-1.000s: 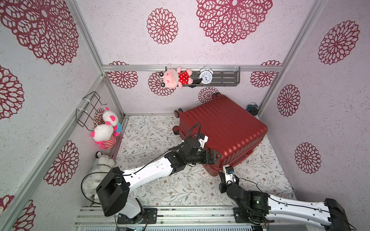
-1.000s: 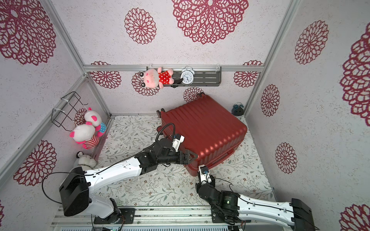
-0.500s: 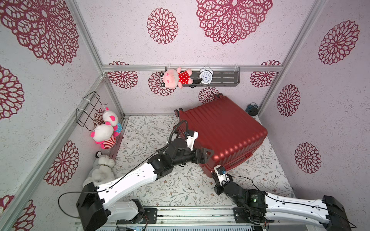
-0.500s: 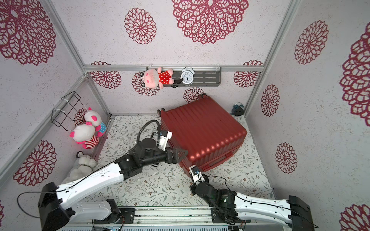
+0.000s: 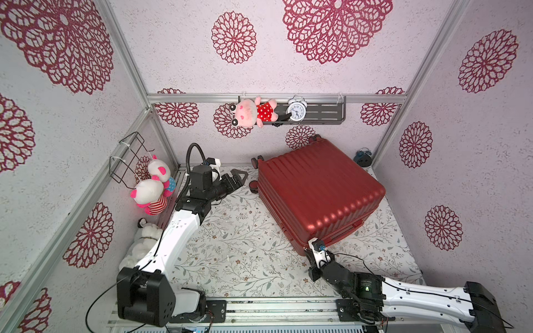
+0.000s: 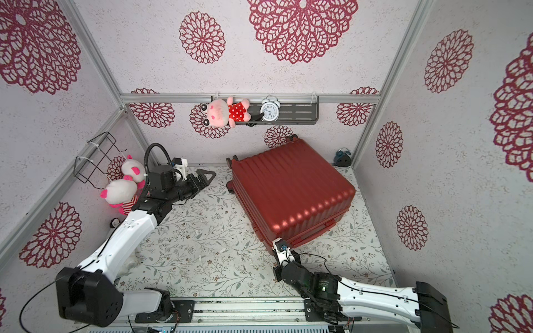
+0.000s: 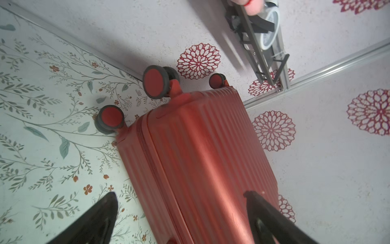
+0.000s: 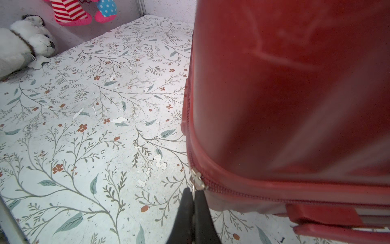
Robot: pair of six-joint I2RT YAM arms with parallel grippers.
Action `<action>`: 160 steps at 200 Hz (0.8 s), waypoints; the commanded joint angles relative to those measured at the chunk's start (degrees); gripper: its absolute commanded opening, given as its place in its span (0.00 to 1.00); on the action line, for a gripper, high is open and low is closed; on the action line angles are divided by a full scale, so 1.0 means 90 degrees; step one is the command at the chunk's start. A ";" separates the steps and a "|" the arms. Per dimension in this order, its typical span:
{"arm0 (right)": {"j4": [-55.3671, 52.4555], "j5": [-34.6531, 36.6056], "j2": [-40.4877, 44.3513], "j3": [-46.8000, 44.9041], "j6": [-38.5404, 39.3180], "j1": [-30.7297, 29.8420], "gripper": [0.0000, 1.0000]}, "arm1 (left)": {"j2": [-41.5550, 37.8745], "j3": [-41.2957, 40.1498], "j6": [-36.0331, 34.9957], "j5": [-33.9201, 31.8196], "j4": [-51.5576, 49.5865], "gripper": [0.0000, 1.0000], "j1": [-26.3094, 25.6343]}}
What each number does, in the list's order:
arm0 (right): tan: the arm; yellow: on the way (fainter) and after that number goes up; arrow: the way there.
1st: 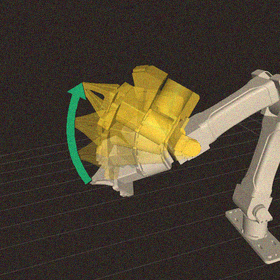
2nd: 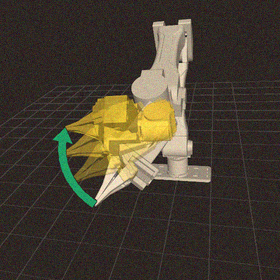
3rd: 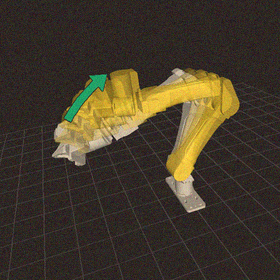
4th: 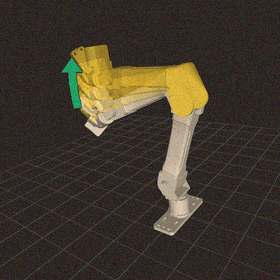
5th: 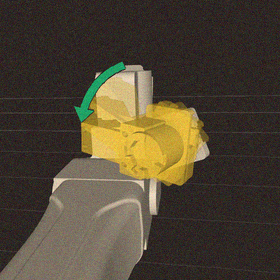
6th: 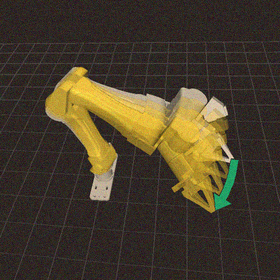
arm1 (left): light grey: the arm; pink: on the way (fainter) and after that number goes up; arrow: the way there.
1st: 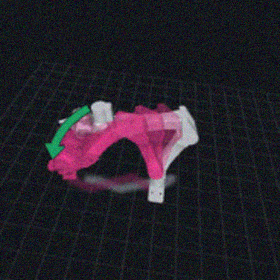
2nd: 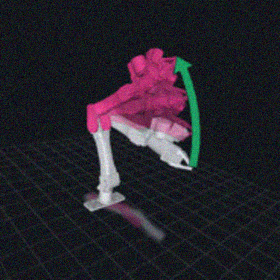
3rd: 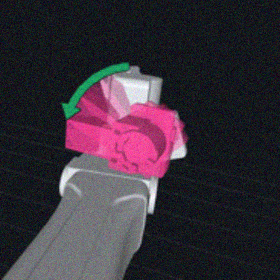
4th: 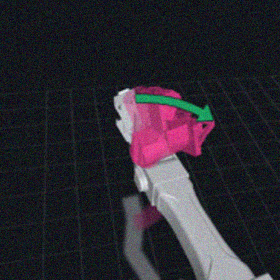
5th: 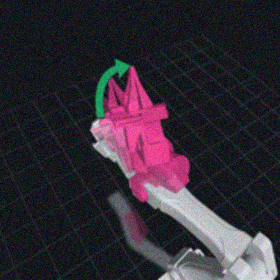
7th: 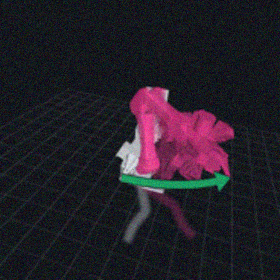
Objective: Open the suitcase zippers
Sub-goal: Unzip the zipper on the suitcase.
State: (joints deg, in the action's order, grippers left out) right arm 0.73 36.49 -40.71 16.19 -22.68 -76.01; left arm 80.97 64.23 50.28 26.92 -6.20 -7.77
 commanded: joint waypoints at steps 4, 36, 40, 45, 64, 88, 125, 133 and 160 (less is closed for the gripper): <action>0.0205 -0.0630 0.0070 0.0386 -0.0076 -0.0188 0.00 | 0.0677 0.0318 0.0971 0.0994 0.1390 0.98 0.0329; 0.0172 -0.0643 0.0070 0.0438 -0.0078 -0.0189 0.00 | 0.1822 0.1223 0.1336 0.1304 0.1726 0.98 0.0395; 0.0173 -0.0646 0.0063 0.0451 -0.0078 -0.0185 0.00 | 0.1968 0.1323 0.1400 0.1327 0.1796 0.98 0.0395; 0.0173 -0.0644 0.0059 0.0461 -0.0082 -0.0187 0.00 | 0.2152 0.1446 0.1502 0.1380 0.1887 0.98 0.0395; 0.0172 -0.0650 0.0017 0.0483 -0.0088 -0.0187 0.00 | 0.2816 0.1888 0.1931 0.1643 0.2312 0.98 0.0395; 0.0162 -0.0680 -0.0018 0.0520 -0.0098 -0.0185 0.00 | 0.3386 0.2299 0.2110 0.1630 0.2426 0.98 0.0395; 0.0118 -0.0705 -0.0097 0.0614 -0.0068 -0.0189 0.00 | 0.4477 0.3040 0.2479 0.1726 0.2608 0.98 0.0386; 0.0114 -0.0705 -0.0120 0.0628 -0.0069 -0.0188 0.00 | 0.4713 0.3201 0.2648 0.1794 0.2785 0.98 0.0367; 0.0133 -0.0727 -0.0164 0.0626 -0.0068 -0.0187 0.00 | 0.5354 0.3590 0.3237 0.1971 0.3413 0.98 0.0280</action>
State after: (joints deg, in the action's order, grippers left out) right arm -2.09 35.16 -42.44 18.74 -23.11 -76.01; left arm 125.45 93.82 73.03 41.98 17.30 -4.43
